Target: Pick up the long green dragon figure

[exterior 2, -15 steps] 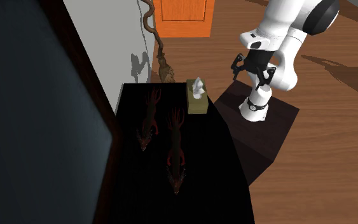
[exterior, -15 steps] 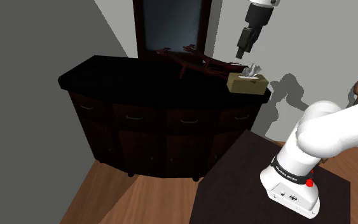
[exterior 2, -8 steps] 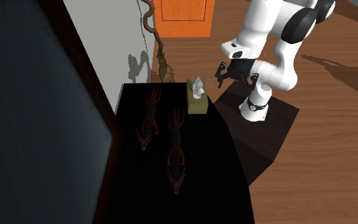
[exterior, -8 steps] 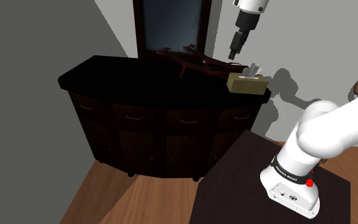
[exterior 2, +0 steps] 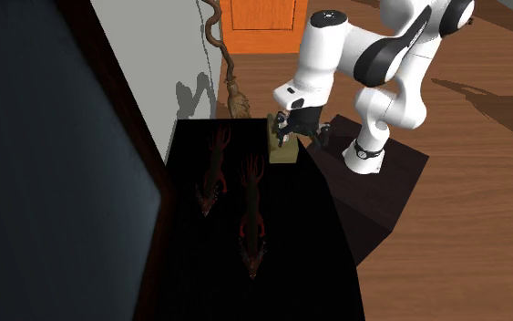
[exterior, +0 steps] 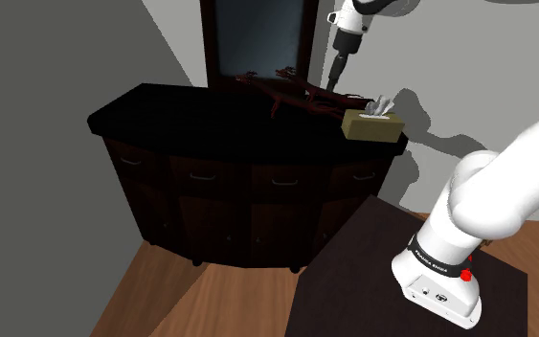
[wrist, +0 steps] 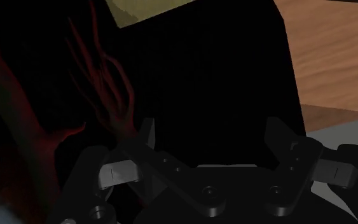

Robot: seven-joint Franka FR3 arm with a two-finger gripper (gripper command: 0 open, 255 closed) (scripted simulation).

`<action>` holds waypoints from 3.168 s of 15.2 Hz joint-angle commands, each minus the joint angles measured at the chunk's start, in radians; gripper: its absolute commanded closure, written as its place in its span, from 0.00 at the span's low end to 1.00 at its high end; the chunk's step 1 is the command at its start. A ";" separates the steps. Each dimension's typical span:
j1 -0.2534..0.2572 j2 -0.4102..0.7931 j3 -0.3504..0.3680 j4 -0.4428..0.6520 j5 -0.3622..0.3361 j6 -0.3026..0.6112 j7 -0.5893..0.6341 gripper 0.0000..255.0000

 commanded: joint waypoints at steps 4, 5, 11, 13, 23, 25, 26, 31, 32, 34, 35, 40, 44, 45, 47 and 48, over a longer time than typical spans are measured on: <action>0.036 0.197 -0.078 0.122 0.086 0.063 -0.193 0.00; 0.040 0.239 -0.091 0.153 0.110 0.070 -0.233 0.00; 0.026 0.509 -0.126 0.377 0.272 0.067 -0.465 0.00; 0.013 0.564 -0.122 0.431 0.303 0.058 -0.506 0.00; 0.012 0.580 -0.117 0.349 0.319 0.152 -0.527 1.00; 0.012 0.581 -0.117 0.349 0.320 0.153 -0.527 1.00; 0.012 0.581 -0.117 0.350 0.320 0.152 -0.527 1.00; 0.012 0.581 -0.117 0.350 0.320 0.152 -0.527 1.00; 0.012 0.582 -0.117 0.350 0.320 0.152 -0.526 1.00; 0.012 0.576 -0.118 0.370 0.315 0.128 -0.520 1.00; 0.012 0.573 -0.118 0.380 0.312 0.115 -0.517 1.00; 0.011 0.564 -0.121 0.436 0.302 0.053 -0.504 1.00; 0.010 0.560 -0.123 0.485 0.297 0.001 -0.496 1.00; 0.009 0.560 -0.123 0.498 0.296 -0.012 -0.494 1.00; 0.008 0.560 -0.124 0.525 0.295 -0.039 -0.490 1.00; 0.008 0.560 -0.124 0.527 0.295 -0.041 -0.490 1.00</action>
